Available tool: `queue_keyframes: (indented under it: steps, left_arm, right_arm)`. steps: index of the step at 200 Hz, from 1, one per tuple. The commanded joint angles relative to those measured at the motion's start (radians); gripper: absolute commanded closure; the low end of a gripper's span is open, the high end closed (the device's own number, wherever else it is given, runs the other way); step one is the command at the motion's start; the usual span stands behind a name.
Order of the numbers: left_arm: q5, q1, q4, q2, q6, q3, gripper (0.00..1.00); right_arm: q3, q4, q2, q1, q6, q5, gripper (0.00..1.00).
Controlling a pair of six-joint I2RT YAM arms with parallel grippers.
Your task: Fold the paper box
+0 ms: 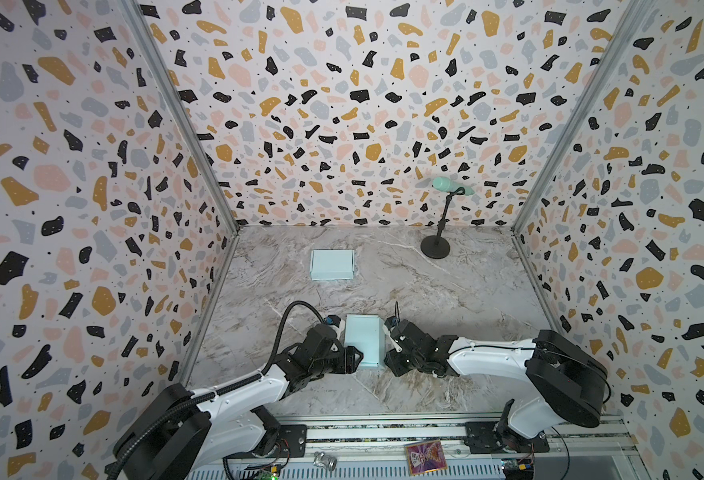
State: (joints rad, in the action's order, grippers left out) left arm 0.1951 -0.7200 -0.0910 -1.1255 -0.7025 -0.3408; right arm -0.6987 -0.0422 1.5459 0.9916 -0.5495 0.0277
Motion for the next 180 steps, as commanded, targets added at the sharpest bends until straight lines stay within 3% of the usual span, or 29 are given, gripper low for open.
queue_keyframes:
  steps: [1,180]
  left_arm:
    - [0.053,-0.032,-0.083,-0.007,-0.046,0.015,0.28]
    - [0.043,-0.112,-0.153,-0.014,-0.123,0.005,0.31]
  right_arm:
    - [-0.037,0.019,0.02,0.008,-0.007,0.009,0.61]
    - [-0.061,0.085,0.024,0.047,-0.033,0.043,0.62]
